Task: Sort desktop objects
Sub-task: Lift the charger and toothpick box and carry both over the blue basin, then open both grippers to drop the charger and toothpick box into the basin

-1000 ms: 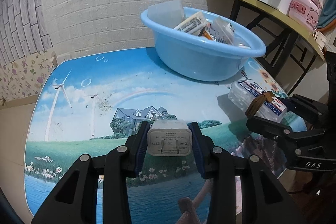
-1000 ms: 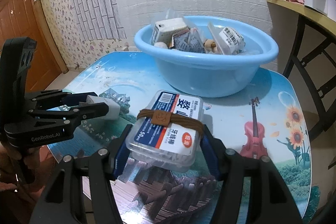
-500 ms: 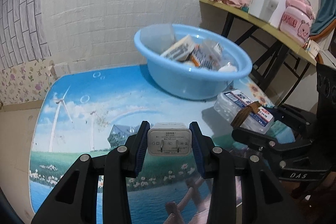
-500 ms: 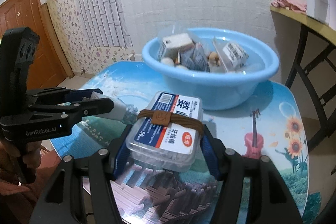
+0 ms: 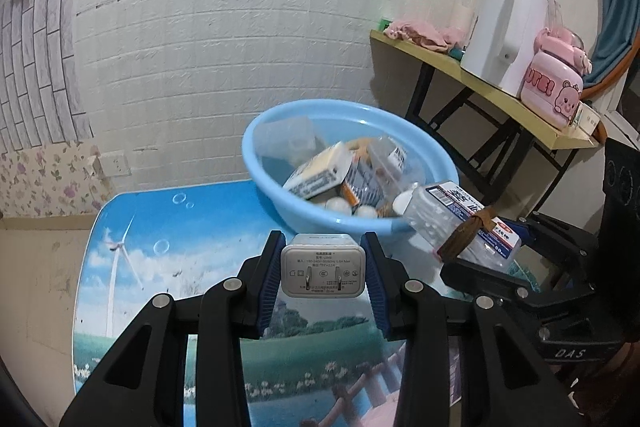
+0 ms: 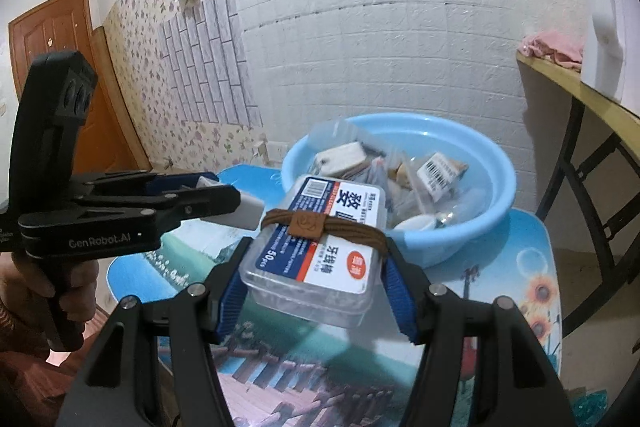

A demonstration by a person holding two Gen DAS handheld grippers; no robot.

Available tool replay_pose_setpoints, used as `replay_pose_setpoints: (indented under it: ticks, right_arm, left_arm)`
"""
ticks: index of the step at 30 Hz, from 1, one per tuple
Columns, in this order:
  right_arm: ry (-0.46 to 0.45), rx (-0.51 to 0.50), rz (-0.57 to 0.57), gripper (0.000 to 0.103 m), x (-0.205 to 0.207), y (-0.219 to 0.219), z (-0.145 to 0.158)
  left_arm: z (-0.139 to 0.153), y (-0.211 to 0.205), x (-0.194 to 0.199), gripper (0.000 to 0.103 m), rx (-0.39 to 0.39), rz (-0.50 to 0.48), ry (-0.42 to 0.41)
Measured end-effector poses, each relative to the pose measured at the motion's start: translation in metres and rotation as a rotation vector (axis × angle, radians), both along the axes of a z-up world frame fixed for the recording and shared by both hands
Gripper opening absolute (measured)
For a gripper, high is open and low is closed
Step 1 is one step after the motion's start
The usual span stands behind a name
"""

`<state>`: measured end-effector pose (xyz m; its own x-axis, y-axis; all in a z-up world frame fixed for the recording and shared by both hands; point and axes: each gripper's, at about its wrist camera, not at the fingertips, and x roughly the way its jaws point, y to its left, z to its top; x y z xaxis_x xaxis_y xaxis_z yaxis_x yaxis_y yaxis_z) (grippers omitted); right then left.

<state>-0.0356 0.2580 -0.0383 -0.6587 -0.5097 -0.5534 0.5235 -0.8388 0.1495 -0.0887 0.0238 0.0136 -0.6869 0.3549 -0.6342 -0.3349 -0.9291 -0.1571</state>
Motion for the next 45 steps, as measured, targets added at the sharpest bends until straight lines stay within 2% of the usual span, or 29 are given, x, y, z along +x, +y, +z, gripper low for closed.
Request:
replay_pose_setpoints:
  ticks: [12,21,32,39,41,43,45]
  right_arm:
    - [0.000,-0.019,-0.065,0.061,-0.041,0.022,0.003]
    - [-0.006,-0.030,-0.091,0.061,-0.078,0.031,0.001]
    - [-0.019,-0.026,-0.118,0.061,-0.128,0.041,-0.006]
    - [-0.051,-0.022,-0.109,0.062,-0.140,0.036,-0.011]
    - [-0.052,-0.037,-0.118,0.063,-0.140,0.034,-0.010]
    - [-0.056,-0.045,-0.119,0.063,-0.142,0.031,-0.009]
    - [-0.059,-0.029,-0.115,0.063,-0.141,0.026,-0.007]
  left_arm:
    - [0.014,0.022,-0.032,0.038,-0.001,-0.036,0.022]
    - [0.027,0.049,-0.074,0.038,-0.007,-0.076,0.050]
    - [0.017,0.082,-0.122,0.038,-0.085,-0.105,0.030]
    - [0.014,0.069,-0.126,0.056,-0.083,-0.076,0.008]
    - [0.014,0.064,-0.125,0.064,-0.070,-0.063,0.001]
    - [0.014,0.058,-0.122,0.078,-0.055,-0.061,-0.008]
    - [0.014,0.053,-0.117,0.084,-0.052,-0.058,-0.007]
